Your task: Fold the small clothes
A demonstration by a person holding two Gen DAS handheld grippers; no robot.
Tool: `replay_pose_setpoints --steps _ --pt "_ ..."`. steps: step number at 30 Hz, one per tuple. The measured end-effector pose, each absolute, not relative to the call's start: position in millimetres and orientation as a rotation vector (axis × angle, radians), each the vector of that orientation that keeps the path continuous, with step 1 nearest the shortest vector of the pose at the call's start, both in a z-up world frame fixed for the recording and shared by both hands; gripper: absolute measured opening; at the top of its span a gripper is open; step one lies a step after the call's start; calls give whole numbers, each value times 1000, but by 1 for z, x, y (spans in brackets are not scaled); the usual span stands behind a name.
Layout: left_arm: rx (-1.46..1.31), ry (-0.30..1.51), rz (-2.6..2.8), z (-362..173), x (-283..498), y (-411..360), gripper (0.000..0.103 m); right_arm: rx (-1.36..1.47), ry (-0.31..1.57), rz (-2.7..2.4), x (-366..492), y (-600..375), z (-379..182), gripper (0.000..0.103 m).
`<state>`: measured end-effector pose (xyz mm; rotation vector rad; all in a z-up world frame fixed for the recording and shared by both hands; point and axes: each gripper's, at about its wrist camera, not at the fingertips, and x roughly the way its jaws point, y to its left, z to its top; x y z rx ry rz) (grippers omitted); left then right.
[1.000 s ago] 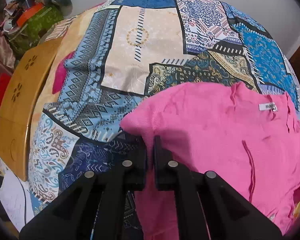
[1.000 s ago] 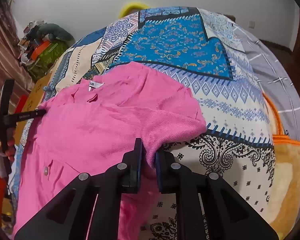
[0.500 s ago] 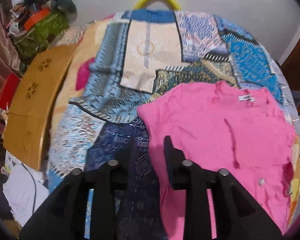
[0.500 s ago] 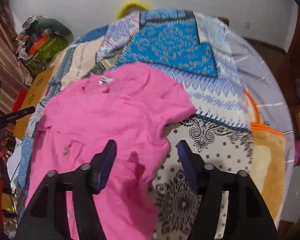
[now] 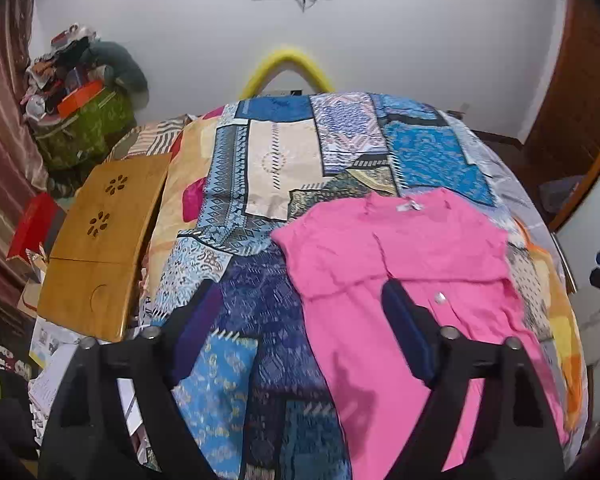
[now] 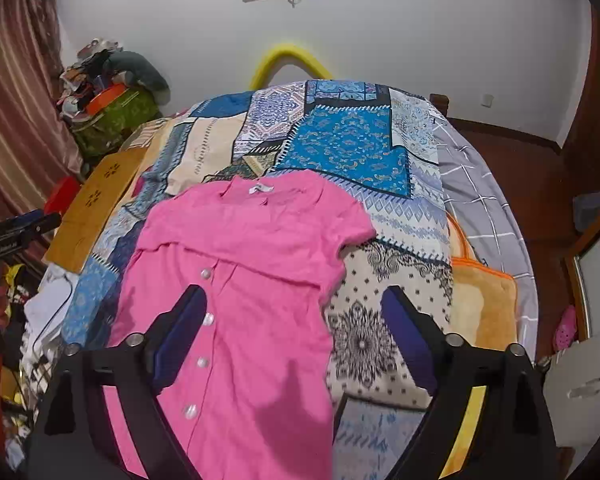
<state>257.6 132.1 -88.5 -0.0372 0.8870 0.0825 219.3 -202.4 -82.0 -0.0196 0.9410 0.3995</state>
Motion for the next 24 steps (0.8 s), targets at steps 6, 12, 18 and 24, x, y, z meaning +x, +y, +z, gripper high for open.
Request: replay_pose_setpoints --steps 6,12,18,24 --pt "-6 925 49 -98 224 120 90 -72 947 384 189 -213 -79 91" --pt "8 1009 23 -132 210 110 90 -67 996 376 172 -222 -99 91" --pt "-54 1132 -3 -180 208 101 90 -50 1106 384 175 -223 -145 91" --pt "-181 1265 -16 -221 217 99 90 5 1186 370 187 -227 -184 91"
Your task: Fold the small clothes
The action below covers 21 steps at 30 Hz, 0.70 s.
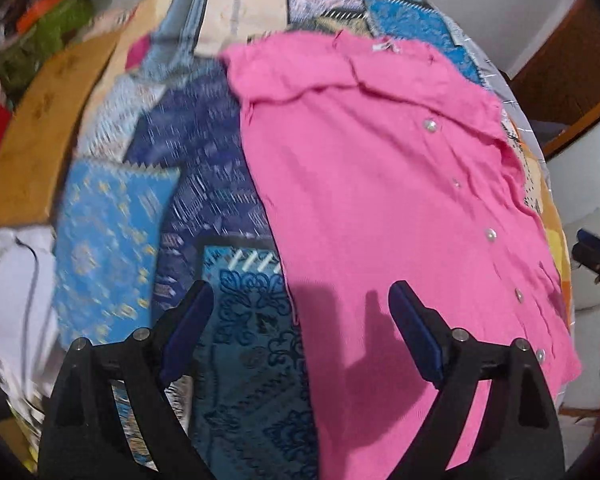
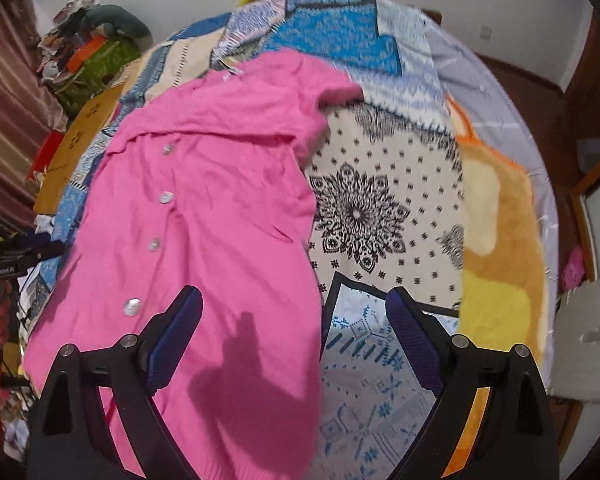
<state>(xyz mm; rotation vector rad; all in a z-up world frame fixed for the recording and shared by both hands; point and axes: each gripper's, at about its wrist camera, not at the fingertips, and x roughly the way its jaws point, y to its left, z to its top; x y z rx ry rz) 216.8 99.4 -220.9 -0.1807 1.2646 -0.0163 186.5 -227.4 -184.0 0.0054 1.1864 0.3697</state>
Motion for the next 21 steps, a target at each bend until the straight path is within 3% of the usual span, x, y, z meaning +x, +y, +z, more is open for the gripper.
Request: replay_pose_setpoints --steps 3,7,11,13,14,16,21 --pt "-246 1277 -17 -231 219 103 88 63 1226 383 192 -229 -201 91" --pt "-295 1302 -27 -243 222 106 72 39 1249 400 194 -224 -216 89" --pt "-281 1295 -36 -246 220 102 68 20 1266 439 191 -218 -227 68" --pt "-268 1283 -56 -245 219 98 57 -4 1236 449 186 -215 -227 65" --pt "-265 1280 -67 -244 219 97 53 -15 1222 461 184 -213 -226 59" --pt "-269 1278 -97 -243 218 93 35 -36 1200 478 179 -210 -222 49" --pt "-248 1265 -142 -239 219 82 8 -57 1178 520 172 -203 -217 12"
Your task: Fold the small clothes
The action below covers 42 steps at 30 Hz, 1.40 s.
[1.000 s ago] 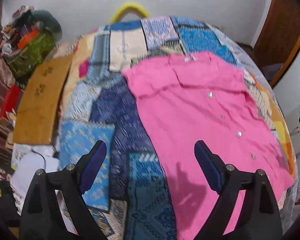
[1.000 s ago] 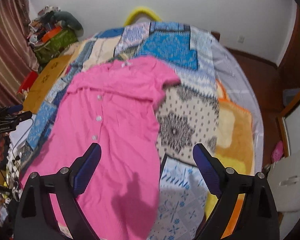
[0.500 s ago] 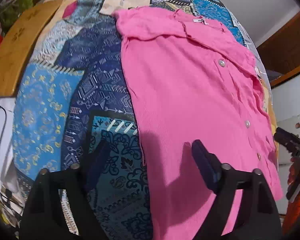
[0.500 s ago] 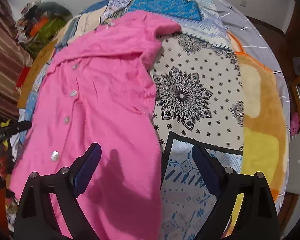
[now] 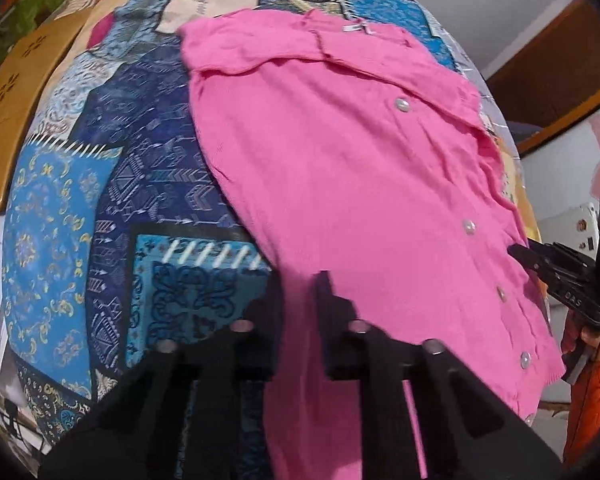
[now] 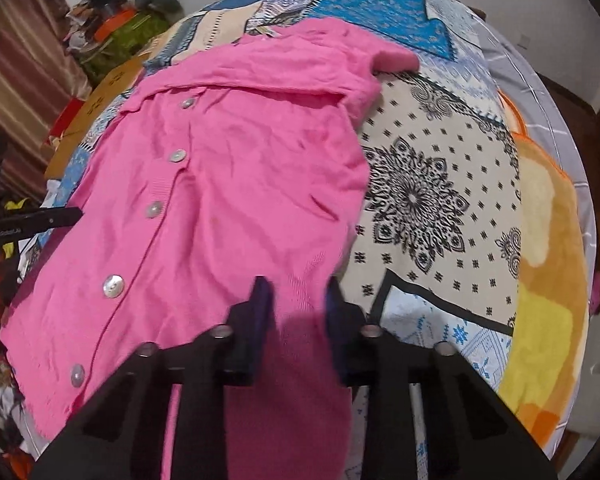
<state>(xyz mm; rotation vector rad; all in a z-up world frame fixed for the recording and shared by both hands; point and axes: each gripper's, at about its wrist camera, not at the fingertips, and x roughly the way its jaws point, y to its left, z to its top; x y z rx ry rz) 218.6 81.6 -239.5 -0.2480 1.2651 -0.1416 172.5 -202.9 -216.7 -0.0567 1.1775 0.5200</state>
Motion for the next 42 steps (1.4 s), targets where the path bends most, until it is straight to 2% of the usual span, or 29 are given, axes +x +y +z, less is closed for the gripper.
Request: replay_pose_setpoints --steps 3,17,29,32,35,37,38,39,40,42 --pt "-206 1248 -118 -237 221 77 5 -55 1164 538 176 -198 -215 8" --pt "-154 1039 -4 -173 270 104 4 -61 959 535 221 -177 -161 7" --pt "-177 1129 54 -224 326 123 5 -55 1028 456 273 -170 -194 9" --pt "-179 1140 84 -231 326 127 5 -68 1056 456 272 -170 -199 15" --pt "-193 1141 94 -227 323 132 9 -73 1066 446 270 -174 -196 24" --pt "-208 1133 101 -220 318 136 17 -72 1061 442 267 -178 -189 29" --pt "-215 1127 104 -215 316 138 21 -69 1060 439 263 -180 -184 35" --pt "-219 1118 107 -210 312 139 30 -67 1056 435 261 -182 -181 42" --pt "-222 1103 111 -203 308 141 39 -64 1050 430 258 -184 -177 45" --pt "-221 1070 114 -191 297 143 48 -69 1032 427 250 -187 -167 48"
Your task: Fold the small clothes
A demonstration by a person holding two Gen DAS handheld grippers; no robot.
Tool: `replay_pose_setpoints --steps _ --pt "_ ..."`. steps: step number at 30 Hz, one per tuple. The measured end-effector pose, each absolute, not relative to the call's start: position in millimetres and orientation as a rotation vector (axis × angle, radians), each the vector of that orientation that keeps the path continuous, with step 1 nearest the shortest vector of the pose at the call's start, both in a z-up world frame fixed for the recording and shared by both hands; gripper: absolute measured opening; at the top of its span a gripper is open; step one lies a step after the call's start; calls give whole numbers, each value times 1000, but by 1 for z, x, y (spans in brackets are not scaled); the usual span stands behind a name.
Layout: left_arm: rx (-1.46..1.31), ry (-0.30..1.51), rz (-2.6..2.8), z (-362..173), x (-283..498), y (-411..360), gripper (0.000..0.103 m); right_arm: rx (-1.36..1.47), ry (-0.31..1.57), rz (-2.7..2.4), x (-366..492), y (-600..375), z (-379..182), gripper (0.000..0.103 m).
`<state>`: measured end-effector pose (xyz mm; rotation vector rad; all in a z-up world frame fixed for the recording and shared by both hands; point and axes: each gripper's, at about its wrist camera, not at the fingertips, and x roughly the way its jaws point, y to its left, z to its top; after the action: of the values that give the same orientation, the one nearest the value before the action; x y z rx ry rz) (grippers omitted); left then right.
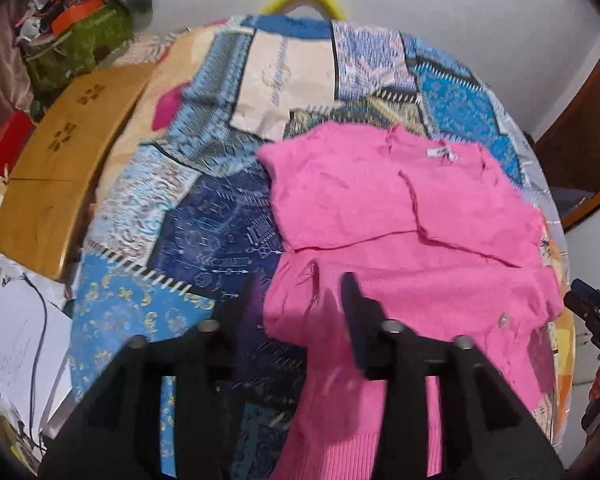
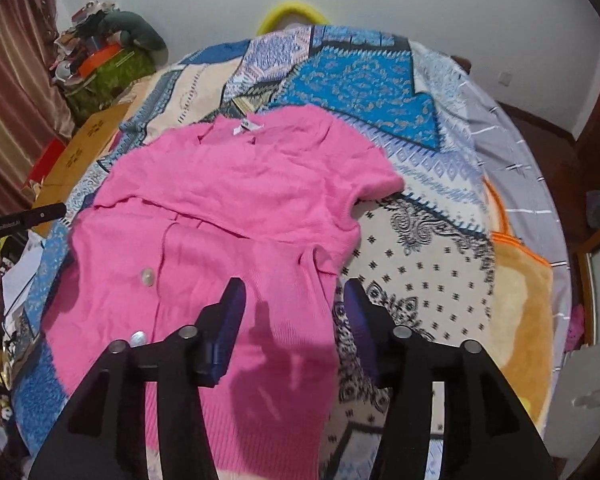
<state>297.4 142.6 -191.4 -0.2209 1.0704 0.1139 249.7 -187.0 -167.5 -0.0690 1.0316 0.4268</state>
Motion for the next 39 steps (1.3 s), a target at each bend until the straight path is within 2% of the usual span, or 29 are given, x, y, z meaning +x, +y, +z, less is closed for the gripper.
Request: replay_pose_setpoints --steps 2,6,10,12,13,19,28,34,36,39 --pt "-208 1056 108 -181 288 142 53 -78 1028 425 240 -190 -160 49" --pt "-180 1065 87 -168 271 141 54 -90 1032 416 223 -195 -148 50" --pt "-169 1066 78 -160 255 143 66 -86 1025 416 212 -200 -137 53" --pt "-167 1073 73 -159 248 144 66 -91 1021 407 206 -202 -133 61" --pt "-164 1083 68 -161 245 144 66 -92 1022 403 205 -204 -132 61" --pt "-156 1163 41 -180 233 143 67 -71 1111 405 203 -212 -148 61" --pt "-171 1281 5 -231 217 134 67 -71 1244 397 192 -210 -204 61" --pt "-190 1302 -23 -251 211 123 67 -1 1241 424 186 -211 -221 45" --pt "-207 1296 -26 -252 210 124 66 21 1231 434 184 -212 -220 31" --pt "-258 1293 -45 -253 208 129 58 18 1221 461 180 -207 -219 17"
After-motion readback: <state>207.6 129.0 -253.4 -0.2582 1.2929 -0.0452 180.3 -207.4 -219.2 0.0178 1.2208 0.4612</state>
